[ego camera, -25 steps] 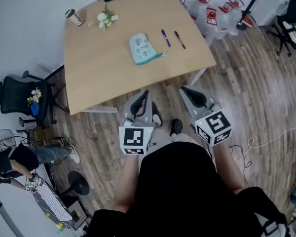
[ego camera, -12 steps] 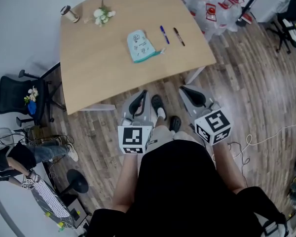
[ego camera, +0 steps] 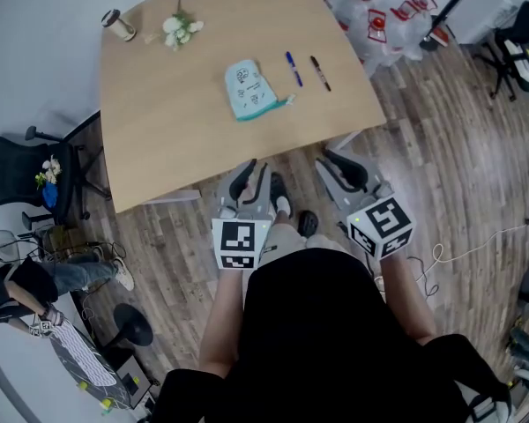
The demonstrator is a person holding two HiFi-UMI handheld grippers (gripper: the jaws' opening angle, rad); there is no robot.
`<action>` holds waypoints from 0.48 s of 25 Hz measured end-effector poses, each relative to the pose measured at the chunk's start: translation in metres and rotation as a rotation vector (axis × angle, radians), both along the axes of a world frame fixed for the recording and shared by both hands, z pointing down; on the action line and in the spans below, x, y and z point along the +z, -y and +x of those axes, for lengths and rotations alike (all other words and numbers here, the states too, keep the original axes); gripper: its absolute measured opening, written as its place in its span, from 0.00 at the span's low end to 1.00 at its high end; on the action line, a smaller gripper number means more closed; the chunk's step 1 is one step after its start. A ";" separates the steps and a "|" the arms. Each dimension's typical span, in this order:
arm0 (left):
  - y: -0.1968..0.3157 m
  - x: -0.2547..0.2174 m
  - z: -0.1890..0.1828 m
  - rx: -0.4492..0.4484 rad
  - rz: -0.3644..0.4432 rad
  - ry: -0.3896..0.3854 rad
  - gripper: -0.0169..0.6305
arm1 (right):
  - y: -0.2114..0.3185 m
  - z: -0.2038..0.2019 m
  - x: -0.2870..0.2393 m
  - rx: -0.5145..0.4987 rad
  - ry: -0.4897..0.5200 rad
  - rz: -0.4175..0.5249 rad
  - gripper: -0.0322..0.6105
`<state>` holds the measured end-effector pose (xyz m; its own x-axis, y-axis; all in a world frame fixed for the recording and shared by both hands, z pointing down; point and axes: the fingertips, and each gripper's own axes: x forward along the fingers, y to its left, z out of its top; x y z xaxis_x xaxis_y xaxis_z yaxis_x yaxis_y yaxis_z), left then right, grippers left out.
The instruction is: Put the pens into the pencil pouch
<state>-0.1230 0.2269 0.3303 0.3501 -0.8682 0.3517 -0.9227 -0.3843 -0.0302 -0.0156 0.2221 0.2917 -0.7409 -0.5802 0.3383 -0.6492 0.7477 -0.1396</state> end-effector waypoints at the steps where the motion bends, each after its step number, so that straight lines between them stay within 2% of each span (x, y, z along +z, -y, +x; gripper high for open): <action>1: 0.005 0.003 -0.001 0.002 -0.007 0.004 0.15 | 0.006 0.000 -0.001 0.004 0.004 0.000 0.15; 6: 0.031 0.021 -0.009 0.010 -0.057 0.025 0.20 | 0.036 -0.002 0.003 0.021 -0.004 -0.025 0.24; 12: 0.063 0.042 -0.021 0.030 -0.100 0.075 0.25 | 0.076 -0.009 0.004 0.031 -0.011 -0.048 0.25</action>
<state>-0.1443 0.1635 0.3725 0.3446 -0.8171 0.4621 -0.9075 -0.4159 -0.0587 -0.0245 0.1463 0.2958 -0.7187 -0.5860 0.3742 -0.6739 0.7196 -0.1674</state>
